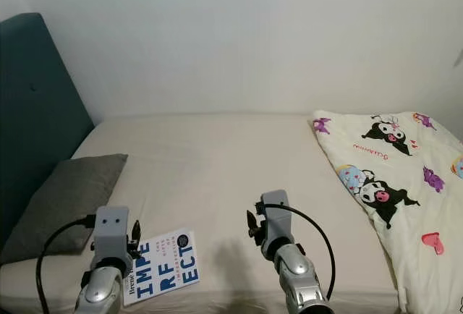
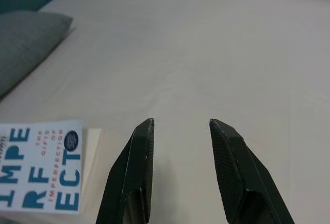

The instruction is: Clean up the room

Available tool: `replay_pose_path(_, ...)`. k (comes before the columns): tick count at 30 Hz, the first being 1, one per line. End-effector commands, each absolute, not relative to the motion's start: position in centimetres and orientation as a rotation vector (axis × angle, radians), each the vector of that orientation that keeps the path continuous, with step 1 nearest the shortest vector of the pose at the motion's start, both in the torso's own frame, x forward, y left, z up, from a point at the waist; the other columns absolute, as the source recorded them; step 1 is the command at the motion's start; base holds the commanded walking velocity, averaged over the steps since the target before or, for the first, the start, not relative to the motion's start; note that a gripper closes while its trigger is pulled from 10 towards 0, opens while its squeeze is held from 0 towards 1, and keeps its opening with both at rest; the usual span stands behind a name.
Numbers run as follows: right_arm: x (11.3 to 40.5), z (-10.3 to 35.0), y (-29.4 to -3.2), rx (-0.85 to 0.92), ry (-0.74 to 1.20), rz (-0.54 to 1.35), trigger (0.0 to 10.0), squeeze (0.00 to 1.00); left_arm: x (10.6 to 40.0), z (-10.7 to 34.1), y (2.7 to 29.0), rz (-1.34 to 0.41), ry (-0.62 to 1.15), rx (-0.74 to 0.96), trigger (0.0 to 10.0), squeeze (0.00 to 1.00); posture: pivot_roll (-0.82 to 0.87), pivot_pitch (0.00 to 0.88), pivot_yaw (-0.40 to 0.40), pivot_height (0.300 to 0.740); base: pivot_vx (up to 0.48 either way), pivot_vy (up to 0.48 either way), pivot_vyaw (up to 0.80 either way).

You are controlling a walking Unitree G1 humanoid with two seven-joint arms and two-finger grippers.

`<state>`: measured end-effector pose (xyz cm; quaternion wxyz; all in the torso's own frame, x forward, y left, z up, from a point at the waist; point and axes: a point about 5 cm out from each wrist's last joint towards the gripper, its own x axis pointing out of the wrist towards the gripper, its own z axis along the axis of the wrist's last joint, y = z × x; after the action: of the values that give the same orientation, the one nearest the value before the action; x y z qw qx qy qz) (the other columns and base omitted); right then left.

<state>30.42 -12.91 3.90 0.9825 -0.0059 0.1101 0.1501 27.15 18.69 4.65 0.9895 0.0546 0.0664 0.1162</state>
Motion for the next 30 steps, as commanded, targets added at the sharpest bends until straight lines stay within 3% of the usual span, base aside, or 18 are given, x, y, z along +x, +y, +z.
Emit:
replay_pose_path(1,30.4,4.1,-12.5,-0.025,0.201,0.316,10.0,0.0,26.5,4.1,19.1,0.247,0.152,0.111,10.0,0.0,-0.02,0.07,-0.004,0.74,0.0,0.0,0.8)
replay_pose_path(26,30.0,3.7,-12.8,0.01,0.212,0.307,10.0,0.0,26.8,3.7,18.0,0.151,0.162,0.145,10.0,0.0,-0.02,0.014,0.0,0.74,0.0,0.0,0.0)
replay_pose_path(30,29.9,3.6,-12.8,0.011,0.209,0.298,10.0,0.0,26.9,3.8,17.8,0.134,0.161,0.145,10.0,0.0,-0.02,0.009,0.005,0.74,0.0,0.48,0.0)
